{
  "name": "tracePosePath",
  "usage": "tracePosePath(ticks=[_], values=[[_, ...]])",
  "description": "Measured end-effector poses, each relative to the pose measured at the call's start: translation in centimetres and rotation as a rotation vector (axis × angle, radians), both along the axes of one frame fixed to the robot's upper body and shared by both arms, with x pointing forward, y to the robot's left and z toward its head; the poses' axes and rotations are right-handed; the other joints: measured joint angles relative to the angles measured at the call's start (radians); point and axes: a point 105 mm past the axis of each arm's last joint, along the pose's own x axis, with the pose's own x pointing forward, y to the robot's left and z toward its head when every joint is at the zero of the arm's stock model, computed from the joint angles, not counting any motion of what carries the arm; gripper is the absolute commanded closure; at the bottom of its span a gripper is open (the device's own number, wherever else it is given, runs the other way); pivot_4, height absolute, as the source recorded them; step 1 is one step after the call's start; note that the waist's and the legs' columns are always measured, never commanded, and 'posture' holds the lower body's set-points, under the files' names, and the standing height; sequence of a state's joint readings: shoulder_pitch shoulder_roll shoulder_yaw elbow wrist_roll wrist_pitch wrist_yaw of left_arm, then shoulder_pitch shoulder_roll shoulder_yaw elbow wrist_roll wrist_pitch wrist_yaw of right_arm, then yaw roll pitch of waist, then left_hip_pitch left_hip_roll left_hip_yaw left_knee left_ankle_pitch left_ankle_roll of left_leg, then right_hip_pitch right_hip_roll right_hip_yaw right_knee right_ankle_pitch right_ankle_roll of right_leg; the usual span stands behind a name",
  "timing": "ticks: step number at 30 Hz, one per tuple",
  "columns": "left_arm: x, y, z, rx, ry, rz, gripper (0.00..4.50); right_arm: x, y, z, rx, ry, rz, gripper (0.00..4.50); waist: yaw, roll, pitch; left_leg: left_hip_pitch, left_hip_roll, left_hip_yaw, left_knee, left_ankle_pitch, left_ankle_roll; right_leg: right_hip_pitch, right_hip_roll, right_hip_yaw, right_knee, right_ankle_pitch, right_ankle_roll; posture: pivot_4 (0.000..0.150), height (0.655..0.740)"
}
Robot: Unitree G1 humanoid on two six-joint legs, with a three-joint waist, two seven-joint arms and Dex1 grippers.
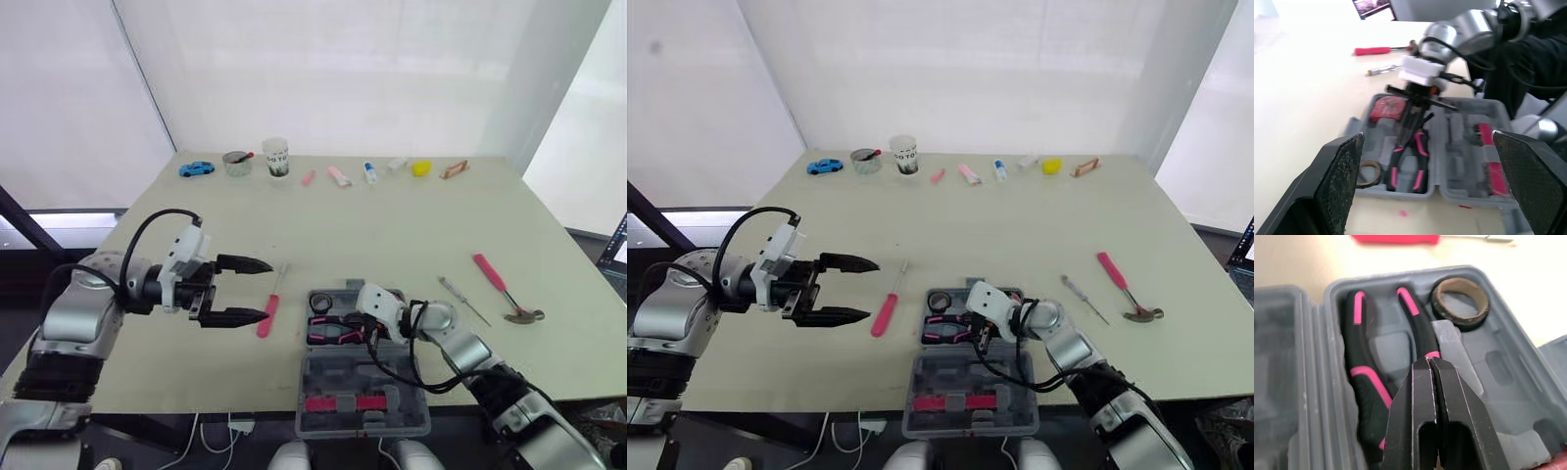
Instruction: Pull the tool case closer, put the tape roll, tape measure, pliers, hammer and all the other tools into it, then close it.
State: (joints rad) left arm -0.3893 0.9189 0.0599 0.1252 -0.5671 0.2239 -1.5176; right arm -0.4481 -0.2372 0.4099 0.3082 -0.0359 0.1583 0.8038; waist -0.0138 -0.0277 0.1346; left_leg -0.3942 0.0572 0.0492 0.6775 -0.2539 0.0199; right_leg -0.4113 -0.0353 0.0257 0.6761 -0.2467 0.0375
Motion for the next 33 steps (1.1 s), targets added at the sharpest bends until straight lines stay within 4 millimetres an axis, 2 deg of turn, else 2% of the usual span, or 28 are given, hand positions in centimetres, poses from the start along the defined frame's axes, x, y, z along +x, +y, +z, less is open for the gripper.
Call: tracePosePath(ticks=[4,6,8,10,15,17,18,19,20,21,22,23,24,25,26,27,29,30,33], values=[[0.2,-0.1,-0.1,-0.026,-0.008,0.020,0.00,0.2,-0.3,1.6,0.112,-0.014,-0.064,4.47,-0.001,0.005,0.011,-0.005,0.000,0.000,-0.002,0.000,0.000,-0.004,0.000,0.000,0.000,0.002,-0.003,0.150,0.7400],[0.2,-0.2,-0.7,-0.050,0.002,0.046,0.00,0.4,-0.4,4.0,0.196,-0.067,-0.080,4.47,-0.002,0.005,0.014,-0.006,0.000,0.000,-0.004,0.000,0.000,-0.006,0.001,0.001,-0.001,0.003,-0.002,0.150,0.7400],[0.5,-0.4,-1.1,-0.088,0.001,0.090,0.00,0.5,-0.9,7.2,0.288,-0.150,-0.092,4.47,-0.001,0.004,0.016,-0.006,0.000,-0.001,-0.008,0.000,0.000,-0.007,0.001,-0.001,-0.004,0.004,-0.001,0.150,0.7400],[0.7,-0.2,-1.0,-0.103,-0.011,0.131,0.00,0.3,-1.6,8.4,0.331,-0.178,-0.110,4.47,-0.001,0.003,0.016,-0.006,0.000,-0.001,-0.009,0.000,0.000,-0.007,0.001,-0.001,-0.005,0.003,-0.002,0.150,0.7400],[1.2,1.2,-1.2,-0.161,-0.039,0.279,0.00,-0.3,-6.2,8.7,0.411,-0.178,-0.252,4.47,0.001,0.004,0.018,-0.009,0.000,-0.001,-0.011,0.000,0.000,-0.006,0.000,-0.002,-0.013,0.003,-0.001,0.150,0.7400],[1.2,1.6,-1.7,-0.192,-0.043,0.348,0.00,-0.3,-9.7,9.9,0.458,-0.227,-0.364,4.47,-0.002,0.002,0.019,-0.009,0.000,-0.001,-0.011,0.000,0.000,-0.006,0.000,-0.003,-0.013,0.004,-0.001,0.150,0.7400],[1.2,1.6,-1.7,-0.193,-0.044,0.350,0.00,-0.3,-9.8,9.9,0.460,-0.228,-0.366,4.47,-0.001,0.002,0.019,-0.009,0.000,-0.001,-0.011,0.000,0.000,-0.006,0.000,-0.003,-0.013,0.004,-0.001,0.150,0.7400],[0.9,1.8,-2.0,-0.212,-0.060,0.392,0.00,-1.5,-11.5,9.9,0.481,-0.243,-0.412,4.47,0.000,0.003,0.019,-0.007,0.000,-0.001,-0.012,0.000,0.000,-0.004,0.000,-0.003,-0.013,0.003,-0.001,0.150,0.7400],[0.4,2.8,-3.2,-0.211,-0.026,0.451,0.00,-2.3,-13.9,8.8,0.459,-0.225,-0.488,4.09,0.003,0.003,0.019,-0.006,0.000,-0.001,-0.013,0.000,0.000,-0.002,-0.001,-0.003,-0.014,0.003,-0.001,0.150,0.7400],[0.4,2.9,-3.3,-0.211,-0.023,0.458,0.00,-2.3,-14.2,8.7,0.457,-0.224,-0.498,3.88,0.003,0.004,0.020,-0.006,0.000,-0.001,-0.013,0.000,0.000,-0.002,-0.001,-0.003,-0.014,0.003,-0.001,0.150,0.7400],[0.2,3.2,-3.9,-0.215,-0.008,0.488,0.00,-2.8,-15.5,8.3,0.447,-0.220,-0.547,3.76,0.004,0.004,0.020,-0.007,0.000,-0.001,-0.013,0.000,0.000,-0.003,-0.001,-0.003,-0.015,0.003,-0.001,0.150,0.7400],[-0.1,3.7,-4.8,-0.218,0.011,0.532,0.00,-3.7,-17.3,7.9,0.436,-0.223,-0.612,3.25,0.003,0.003,0.020,-0.007,0.000,-0.001,-0.013,0.000,0.000,-0.003,-0.001,-0.003,-0.015,0.003,-0.001,0.150,0.7400],[-0.2,3.8,-4.9,-0.220,0.013,0.542,0.00,-3.9,-17.7,7.9,0.436,-0.225,-0.624,2.95,0.003,0.003,0.021,-0.007,0.000,-0.001,-0.013,0.000,0.000,-0.003,-0.001,-0.003,-0.015,0.003,-0.001,0.150,0.7400],[-0.5,4.3,-5.5,-0.219,0.020,0.579,0.00,-5.1,-18.7,7.5,0.436,-0.221,-0.664,2.56,0.003,0.003,0.021,-0.006,0.000,-0.001,-0.013,0.000,0.000,-0.003,-0.001,-0.003,-0.015,0.002,-0.002,0.150,0.7400],[-1.0,5.1,-6.0,-0.227,0.014,0.632,0.00,-6.9,-20.1,7.2,0.435,-0.231,-0.721,1.90,0.003,0.004,0.020,-0.005,0.000,-0.001,-0.015,0.000,0.000,-0.002,-0.001,-0.003,-0.015,0.001,-0.004,0.150,0.7400],[-1.6,5.9,-6.6,-0.222,0.023,0.674,0.00,-8.0,-21.2,6.4,0.420,-0.216,-0.770,1.57,0.003,0.003,0.019,-0.003,0.000,-0.001,-0.016,0.000,0.000,-0.002,-0.001,-0.003,-0.015,0.001,-0.004,0.150,0.7400],[-3.4,7.9,-8.8,-0.204,0.083,0.789,0.00,-11.8,-24.3,4.1,0.368,-0.154,-0.925,0.56,0.002,0.003,0.020,-0.003,0.001,0.000,-0.019,0.000,0.000,-0.002,-0.002,-0.003,-0.017,0.000,-0.004,0.150,0.7400],[-4.0,8.5,-9.5,-0.203,0.104,0.824,0.00,-13.1,-25.1,3.4,0.354,-0.132,-0.970,0.17,0.001,0.003,0.020,-0.003,0.001,-0.001,-0.019,0.000,0.000,-0.003,-0.002,-0.003,-0.017,-0.001,-0.003,0.150,0.7400],[-4.2,8.4,-9.6,-0.208,0.091,0.833,0.00,-14.1,-25.3,3.4,0.381,-0.146,-0.990,0.07,-0.002,0.003,0.021,0.001,0.006,-0.001,-0.018,-0.001,-0.001,-0.002,-0.005,0.000,-0.016,-0.001,-0.001,0.150,0.7400]])
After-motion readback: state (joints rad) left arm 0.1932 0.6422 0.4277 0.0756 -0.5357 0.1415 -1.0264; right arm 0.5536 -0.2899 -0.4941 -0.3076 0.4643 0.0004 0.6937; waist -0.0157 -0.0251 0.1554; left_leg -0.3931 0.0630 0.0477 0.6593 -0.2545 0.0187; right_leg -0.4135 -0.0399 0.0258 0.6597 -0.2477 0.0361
